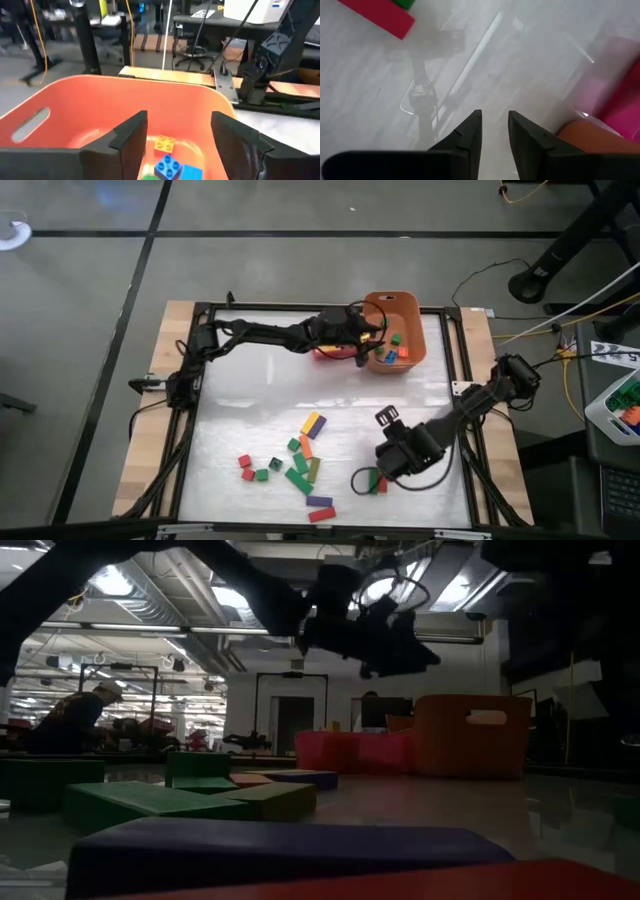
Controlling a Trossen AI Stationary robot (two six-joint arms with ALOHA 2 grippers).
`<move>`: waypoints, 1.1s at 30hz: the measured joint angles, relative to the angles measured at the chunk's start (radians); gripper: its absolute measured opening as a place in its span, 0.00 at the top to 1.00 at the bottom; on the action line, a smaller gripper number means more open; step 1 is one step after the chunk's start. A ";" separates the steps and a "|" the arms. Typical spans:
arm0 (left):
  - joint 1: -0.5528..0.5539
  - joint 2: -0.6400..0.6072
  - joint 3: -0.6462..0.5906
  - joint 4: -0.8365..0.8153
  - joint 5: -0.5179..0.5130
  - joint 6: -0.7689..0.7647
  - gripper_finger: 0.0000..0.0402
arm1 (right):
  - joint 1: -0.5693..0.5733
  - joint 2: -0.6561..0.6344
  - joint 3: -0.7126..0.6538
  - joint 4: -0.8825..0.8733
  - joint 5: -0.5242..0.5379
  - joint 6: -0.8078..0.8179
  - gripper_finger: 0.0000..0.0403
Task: Sort blocks by size
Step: Put the small green game piece into the orange bin
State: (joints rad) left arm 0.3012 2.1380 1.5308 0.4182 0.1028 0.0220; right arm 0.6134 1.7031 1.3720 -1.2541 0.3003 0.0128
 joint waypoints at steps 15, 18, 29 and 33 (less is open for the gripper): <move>-0.128 -0.448 0.009 -1.496 0.094 -0.181 0.50 | 0.083 0.000 0.000 0.080 0.072 0.057 0.77; -0.240 -0.493 0.003 -1.763 0.075 -0.355 0.50 | 0.083 0.001 0.000 0.079 0.082 0.055 0.77; -0.691 -0.531 -0.153 -1.706 -0.051 -0.845 0.50 | 0.080 0.001 -0.001 0.125 0.091 0.054 0.77; -0.789 -0.531 -0.237 -1.496 -0.132 -0.988 0.50 | 0.080 0.001 -0.001 0.167 0.089 0.054 0.77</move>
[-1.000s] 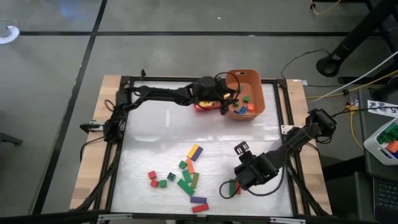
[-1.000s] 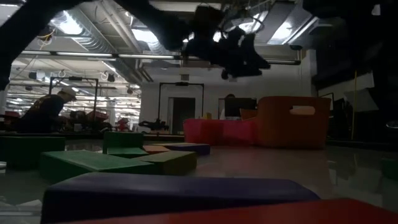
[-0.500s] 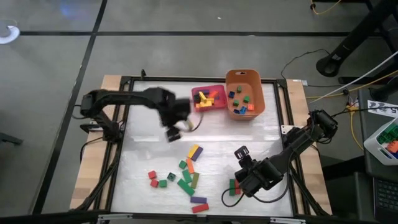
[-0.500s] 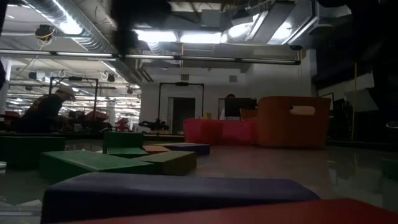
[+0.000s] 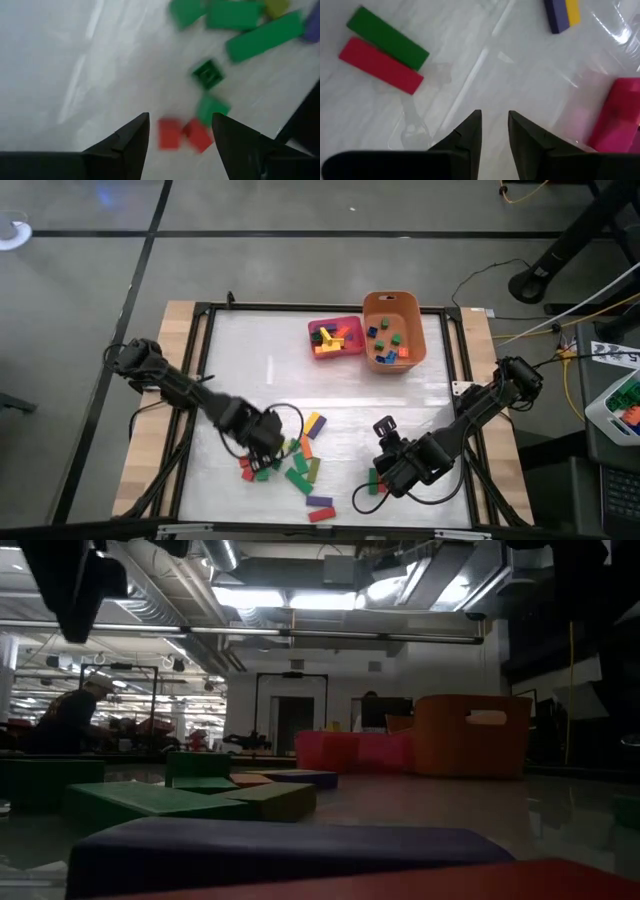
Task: Sort blocks by size
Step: Put the small green game piece into the orange bin
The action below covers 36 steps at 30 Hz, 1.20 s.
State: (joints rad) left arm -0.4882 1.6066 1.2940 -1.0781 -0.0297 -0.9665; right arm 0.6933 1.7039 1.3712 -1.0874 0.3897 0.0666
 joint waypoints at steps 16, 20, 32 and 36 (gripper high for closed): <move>-0.099 0.000 -0.276 0.473 -0.076 -0.307 0.49 | 0.000 0.000 0.000 0.134 -0.043 0.000 0.77; -0.099 0.028 -0.283 0.517 -0.091 -0.310 0.49 | 0.000 0.000 0.000 0.154 -0.043 0.000 0.77; -0.098 0.116 -0.284 0.579 -0.090 -0.319 0.49 | 0.000 0.000 0.000 0.154 -0.043 -0.001 0.77; -0.098 0.120 -0.284 0.581 -0.090 -0.317 0.49 | 0.000 0.000 0.000 0.154 -0.043 -0.001 0.77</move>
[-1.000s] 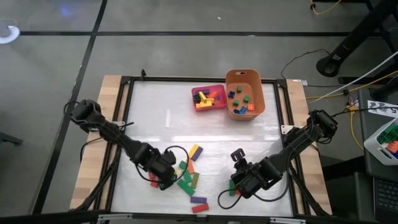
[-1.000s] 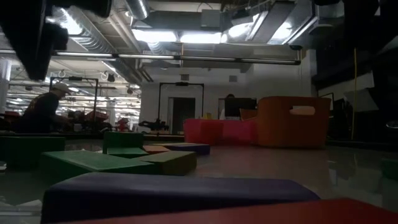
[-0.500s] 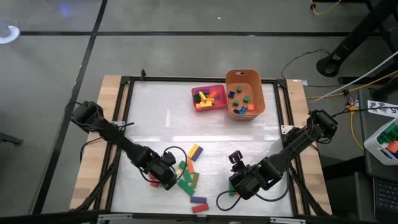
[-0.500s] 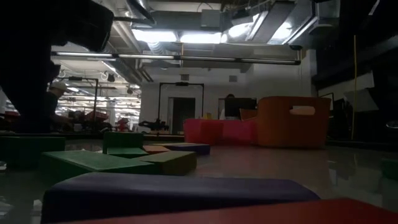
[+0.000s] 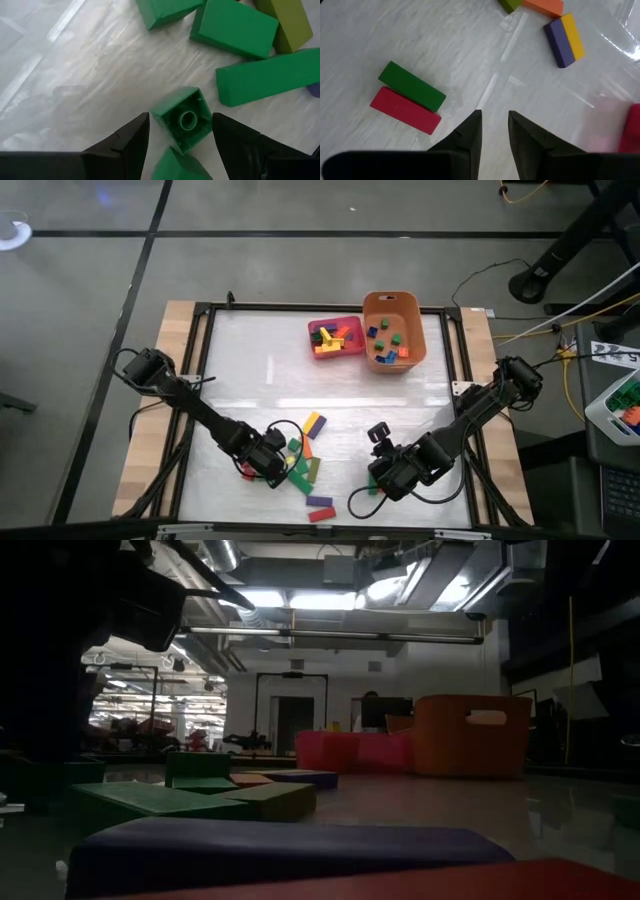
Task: Sort blocks by size
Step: Put the small green game piece into the orange bin
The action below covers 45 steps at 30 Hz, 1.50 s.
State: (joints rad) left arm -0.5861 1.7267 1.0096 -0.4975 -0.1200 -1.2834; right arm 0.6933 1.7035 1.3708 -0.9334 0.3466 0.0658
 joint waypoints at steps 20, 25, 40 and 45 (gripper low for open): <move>0.013 0.000 -0.030 0.016 -0.007 0.008 0.54 | 0.000 0.000 0.000 -0.001 0.000 0.000 0.77; 0.013 0.000 -0.030 0.016 0.002 0.008 0.70 | 0.000 0.000 0.000 -0.002 0.000 0.000 0.77; 0.083 -0.106 -0.029 0.098 0.096 0.054 0.82 | 0.000 0.000 0.000 -0.089 -0.044 -0.027 0.77; 0.177 -0.132 -0.028 0.333 0.070 0.219 0.81 | 0.001 0.000 0.000 -0.080 -0.125 -0.026 0.77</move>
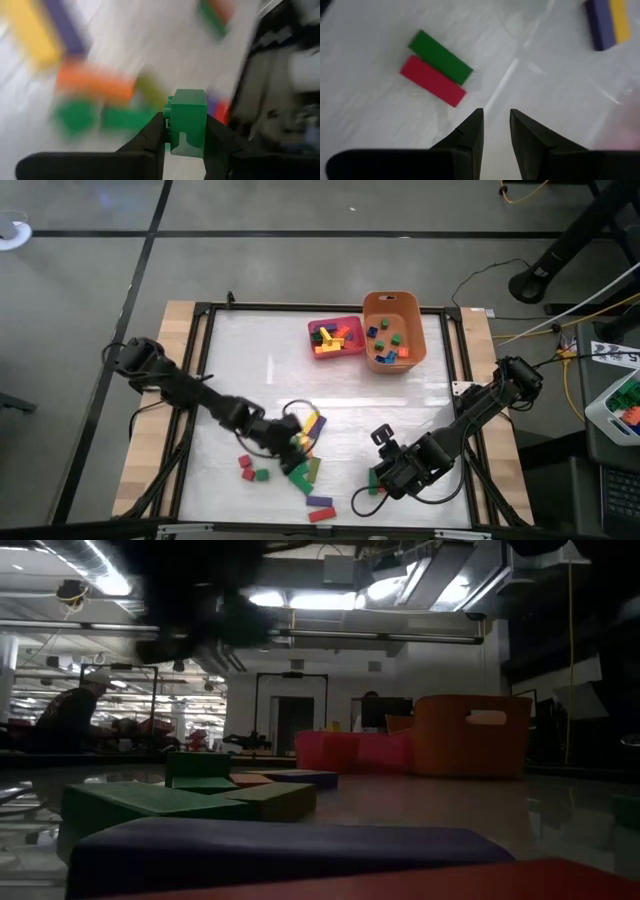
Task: Sort blocks by size
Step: Put the small green game piece into the orange bin, then put the large red block into the pink bin
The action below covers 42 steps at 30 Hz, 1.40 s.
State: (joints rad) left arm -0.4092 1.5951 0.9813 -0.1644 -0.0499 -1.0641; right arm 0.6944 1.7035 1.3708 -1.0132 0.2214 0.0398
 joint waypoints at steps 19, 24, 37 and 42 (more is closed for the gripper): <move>0.658 0.230 0.130 0.743 -0.003 0.738 0.79 | -0.001 0.000 0.001 0.018 -0.032 0.254 0.75; 0.728 0.372 0.305 0.756 0.048 0.820 0.78 | -0.001 0.000 0.001 0.018 -0.031 0.343 0.67; 0.730 0.572 0.505 0.745 0.053 0.912 0.62 | 0.005 0.019 0.001 0.024 -0.100 0.865 0.51; 0.731 0.572 0.506 0.707 0.054 0.871 0.54 | 0.021 0.064 0.001 0.073 -0.161 0.969 0.51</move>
State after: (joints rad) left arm 0.3218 2.1674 1.4872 0.5424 0.0036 -0.1927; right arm 0.7156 1.7678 1.3716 -0.9398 0.0601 1.0092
